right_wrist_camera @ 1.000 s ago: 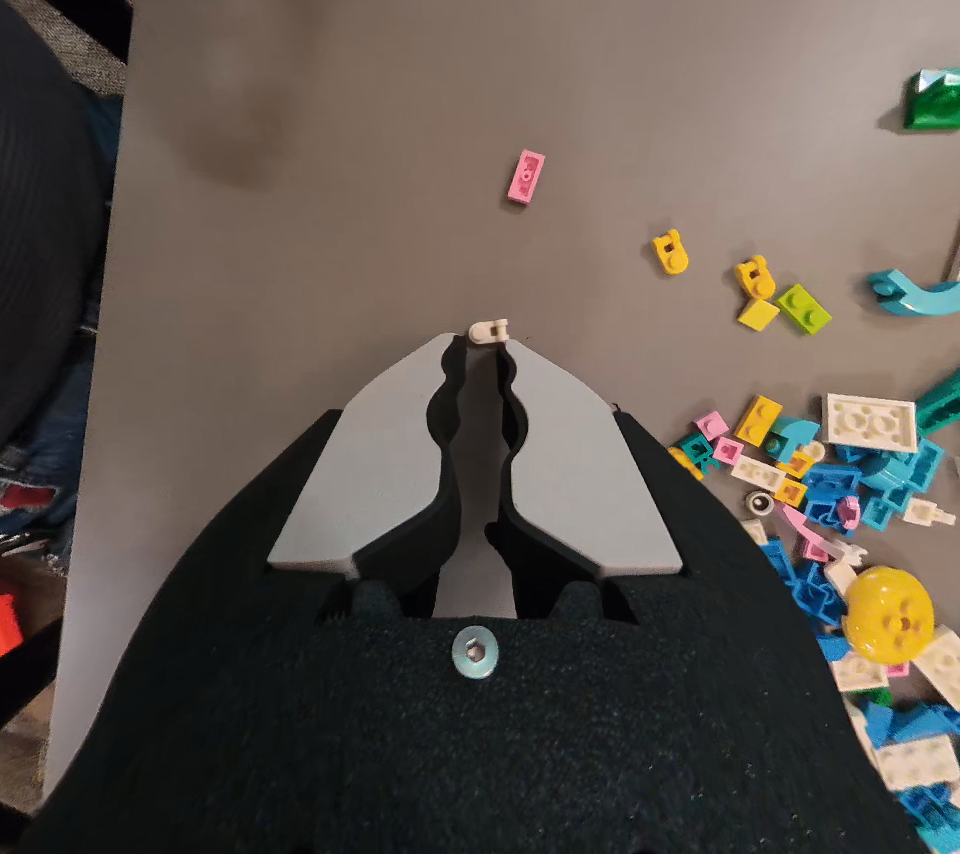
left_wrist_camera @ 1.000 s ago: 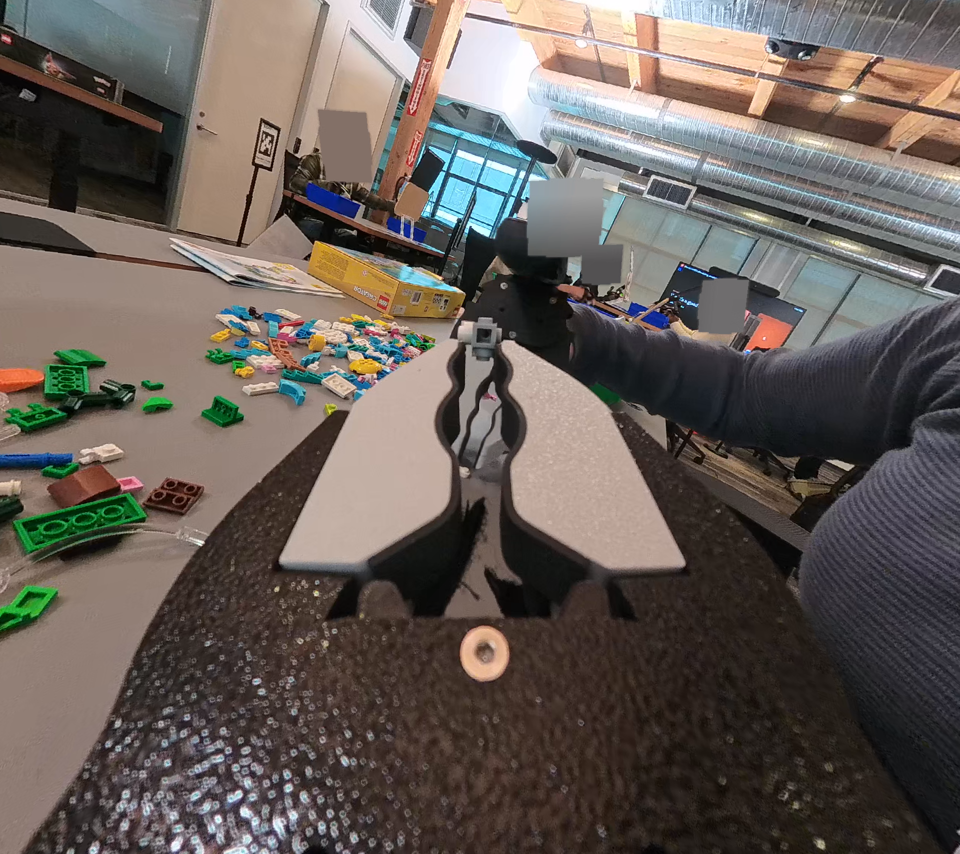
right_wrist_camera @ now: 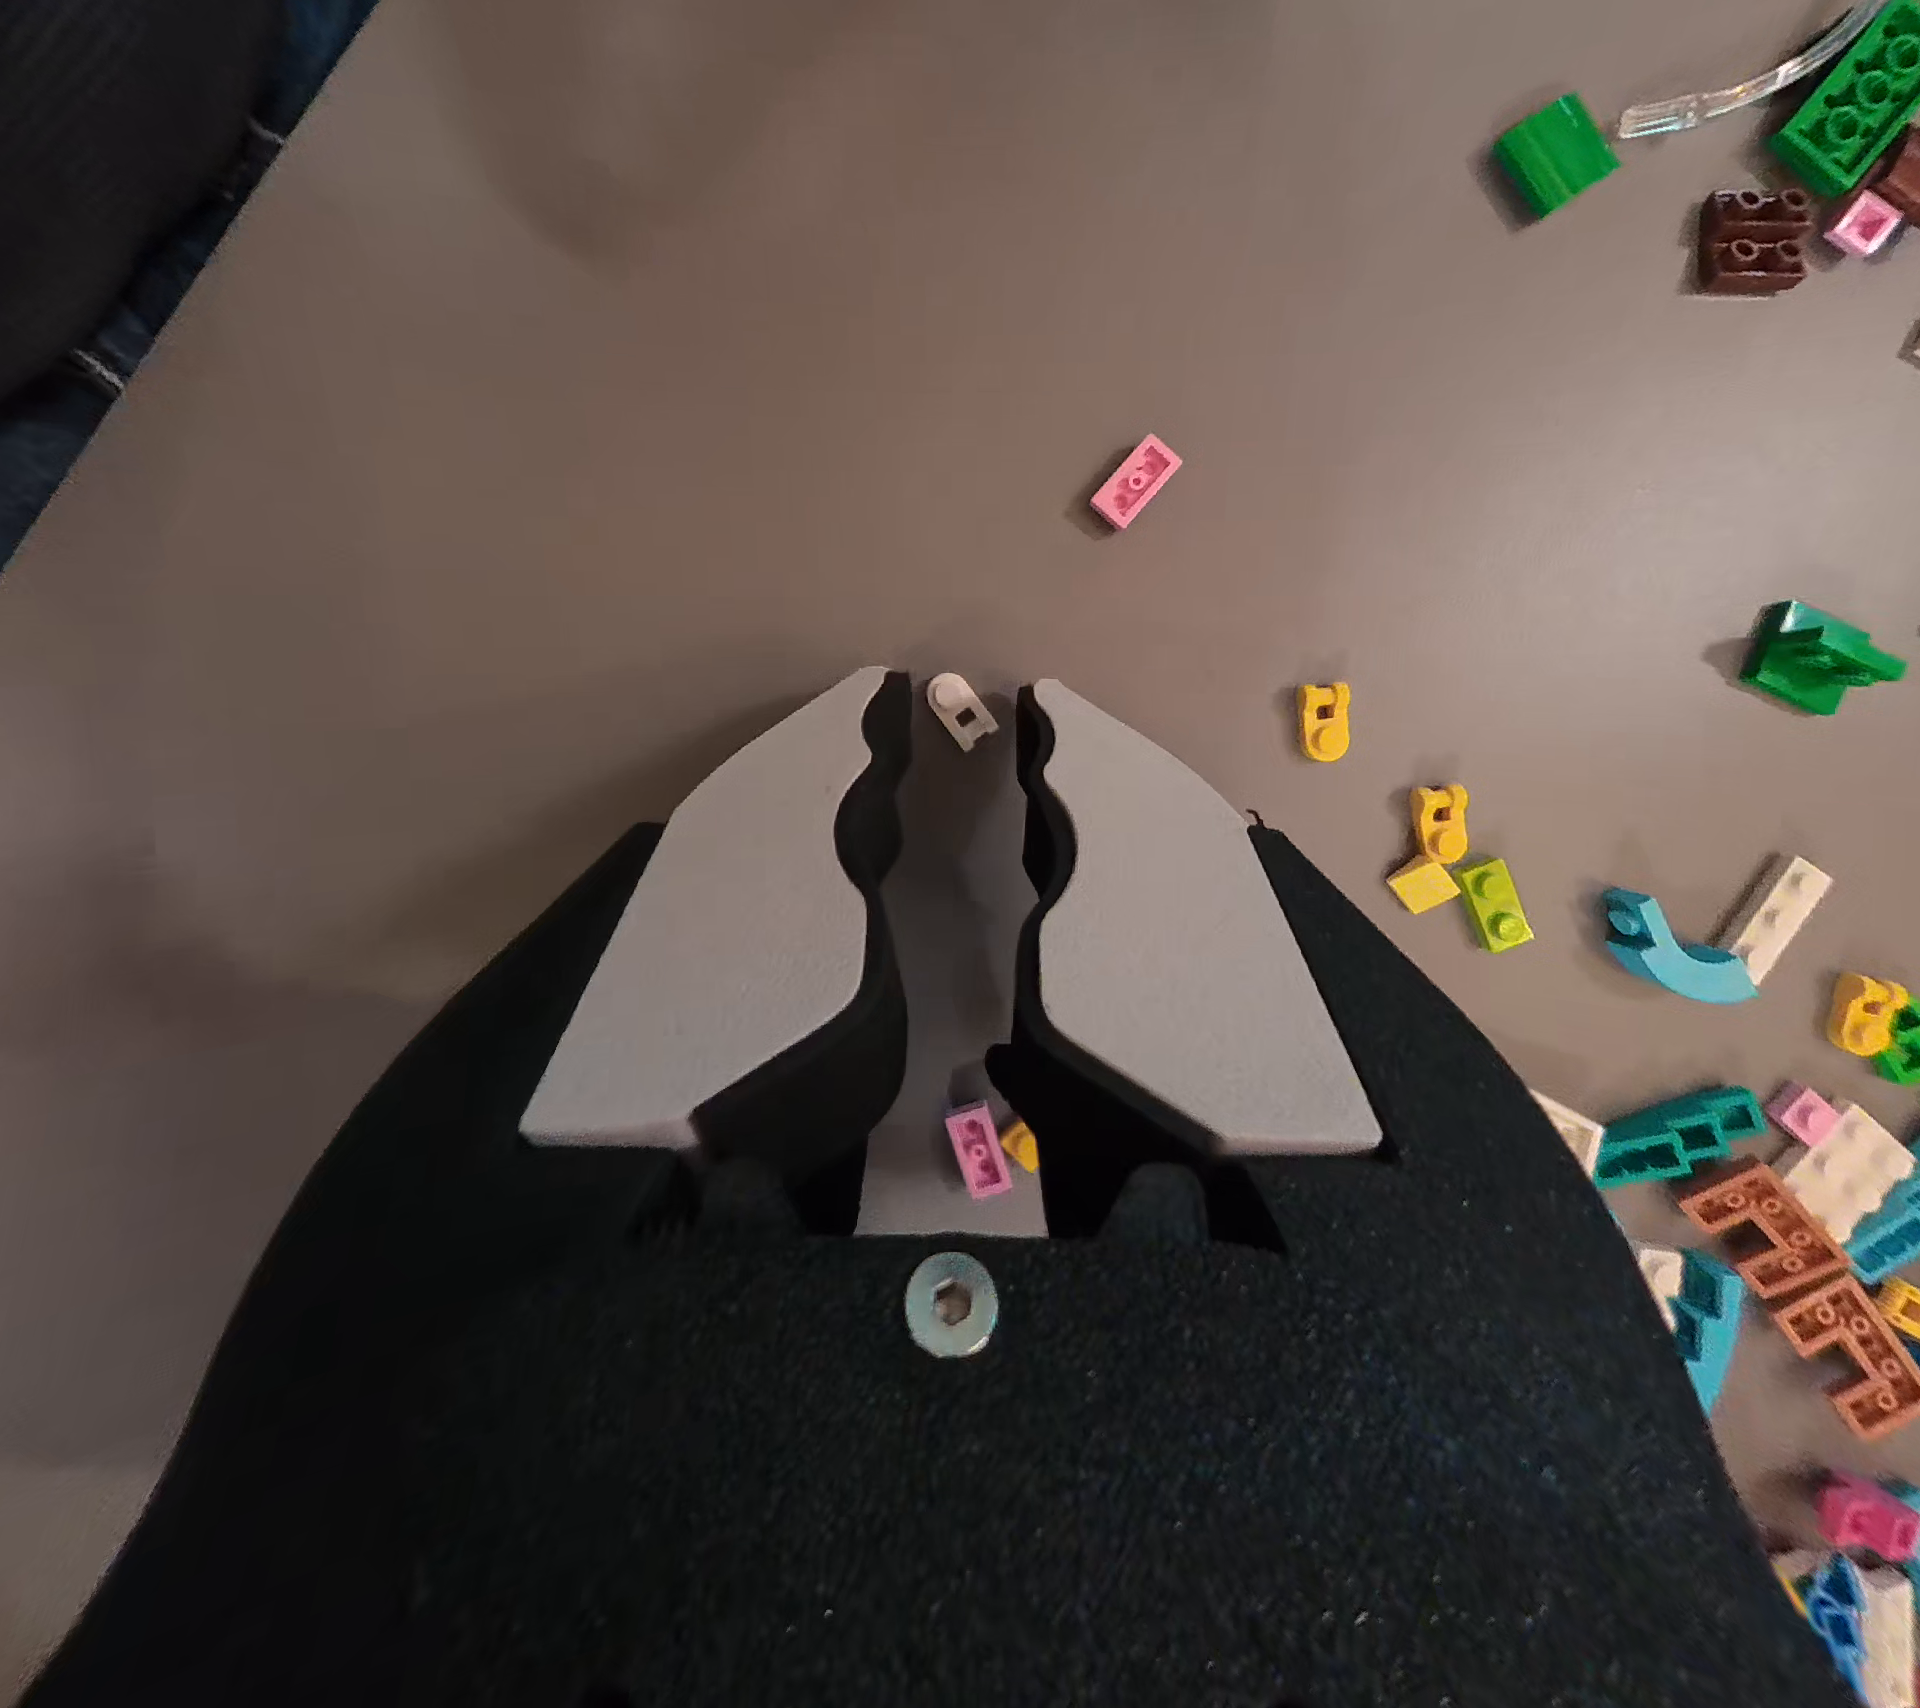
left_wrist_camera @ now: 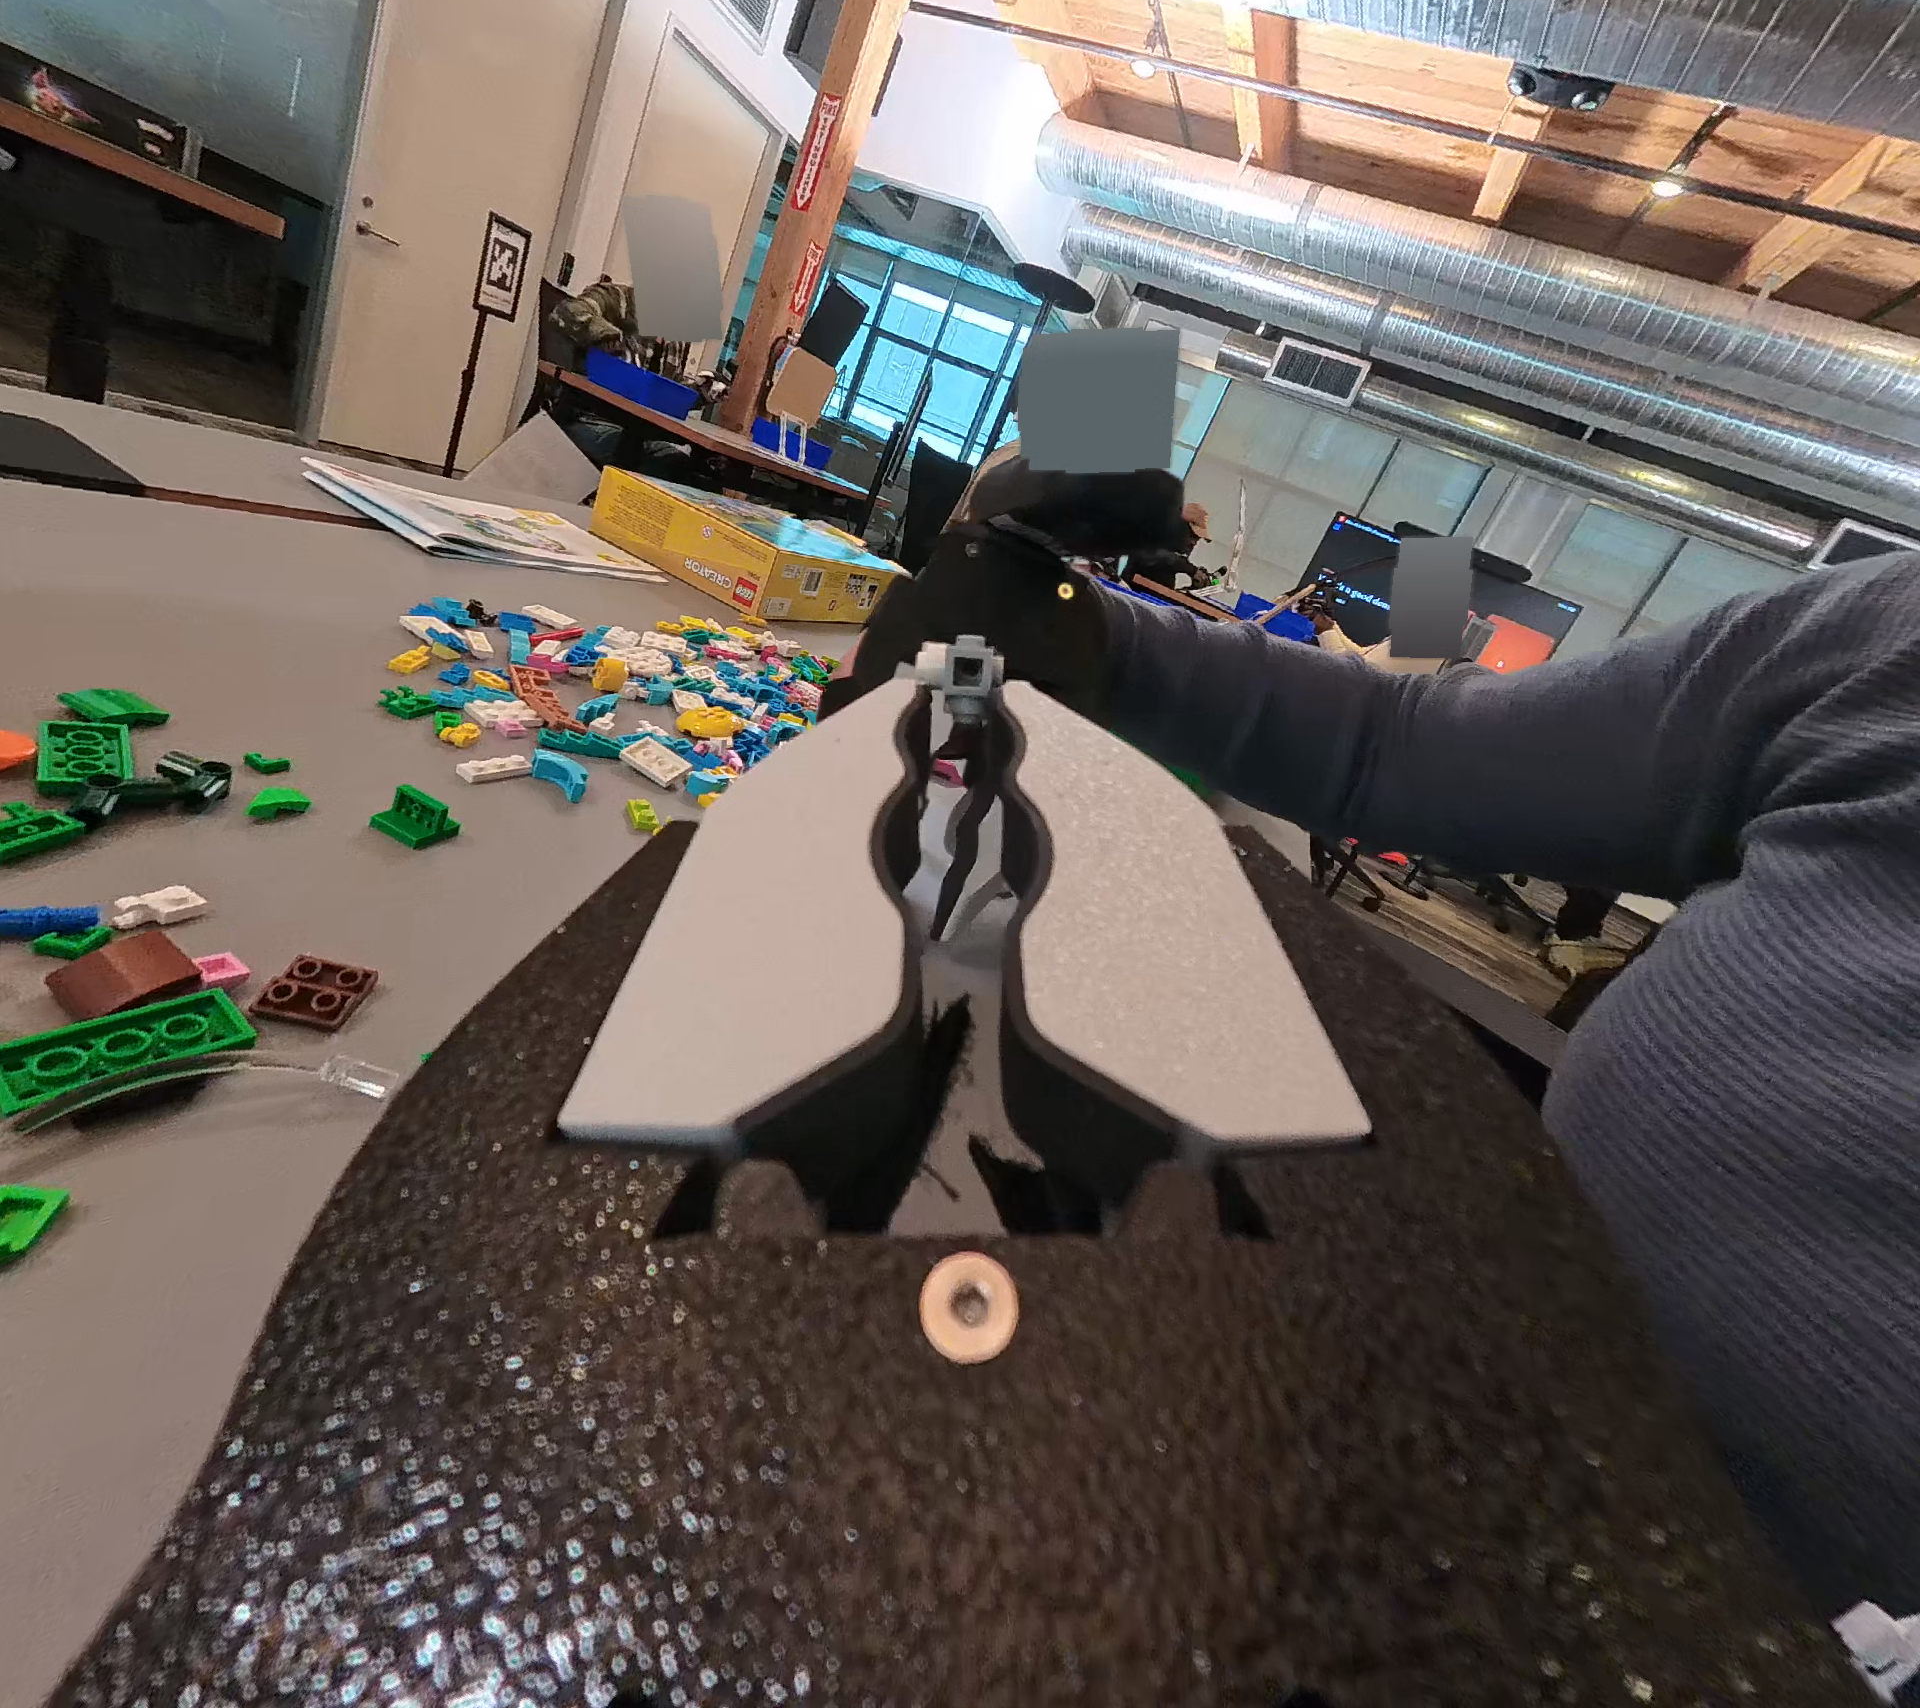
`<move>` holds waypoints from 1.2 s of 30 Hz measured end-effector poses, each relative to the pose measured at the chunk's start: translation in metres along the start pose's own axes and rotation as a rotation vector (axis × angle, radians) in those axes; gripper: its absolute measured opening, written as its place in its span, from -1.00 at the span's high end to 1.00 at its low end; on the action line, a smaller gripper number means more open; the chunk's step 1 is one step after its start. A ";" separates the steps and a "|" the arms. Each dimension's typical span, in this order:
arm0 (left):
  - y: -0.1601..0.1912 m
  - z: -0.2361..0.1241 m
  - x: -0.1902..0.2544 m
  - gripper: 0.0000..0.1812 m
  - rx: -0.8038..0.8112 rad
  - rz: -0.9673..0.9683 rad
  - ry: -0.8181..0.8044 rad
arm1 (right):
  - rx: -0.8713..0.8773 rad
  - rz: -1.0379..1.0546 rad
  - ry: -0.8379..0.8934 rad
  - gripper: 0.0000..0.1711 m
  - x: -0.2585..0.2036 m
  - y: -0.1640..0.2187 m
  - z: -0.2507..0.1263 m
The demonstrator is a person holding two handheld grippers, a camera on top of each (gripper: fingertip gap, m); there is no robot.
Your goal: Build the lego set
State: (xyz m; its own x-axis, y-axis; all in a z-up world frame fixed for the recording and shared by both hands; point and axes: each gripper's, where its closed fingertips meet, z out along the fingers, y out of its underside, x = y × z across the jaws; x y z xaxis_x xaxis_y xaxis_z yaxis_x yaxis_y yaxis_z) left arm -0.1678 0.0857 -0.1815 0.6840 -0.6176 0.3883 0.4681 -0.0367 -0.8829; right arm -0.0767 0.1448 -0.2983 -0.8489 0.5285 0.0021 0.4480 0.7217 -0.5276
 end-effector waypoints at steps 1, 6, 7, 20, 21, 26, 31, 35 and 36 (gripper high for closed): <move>0.000 0.000 0.000 0.90 0.000 -0.002 0.000 | -0.006 -0.002 -0.009 0.78 0.000 0.001 0.001; 0.000 0.000 0.000 0.90 -0.001 -0.007 0.003 | -0.010 0.001 -0.025 0.83 -0.002 0.003 0.002; 0.000 0.000 0.000 0.90 -0.001 -0.007 0.004 | -0.008 0.004 -0.019 0.86 -0.002 0.003 0.002; 0.004 0.003 0.001 0.90 -0.031 0.039 -0.020 | 0.217 0.157 0.151 1.00 0.017 -0.025 -0.010; 0.006 0.004 0.002 0.89 -0.047 0.051 -0.026 | 0.284 0.166 0.179 1.00 0.019 -0.034 -0.014; 0.011 0.007 0.001 0.90 -0.085 0.081 -0.051 | 0.261 0.194 0.263 1.00 0.021 -0.032 -0.009; 0.009 0.005 0.000 0.89 -0.069 0.061 -0.048 | 0.190 0.315 0.246 1.00 0.014 -0.012 -0.009; 0.010 0.006 0.001 0.89 -0.072 0.064 -0.043 | 0.145 0.374 0.280 0.87 0.008 -0.004 -0.007; 0.010 0.006 0.001 0.89 -0.072 0.064 -0.042 | 0.134 0.364 0.303 0.87 0.008 -0.002 -0.006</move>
State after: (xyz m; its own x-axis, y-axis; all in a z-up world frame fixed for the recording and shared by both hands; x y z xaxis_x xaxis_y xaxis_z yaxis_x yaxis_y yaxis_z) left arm -0.1592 0.0890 -0.1880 0.7349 -0.5871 0.3395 0.3817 -0.0557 -0.9226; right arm -0.0825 0.1498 -0.2920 -0.5155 0.8562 0.0340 0.6434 0.4130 -0.6446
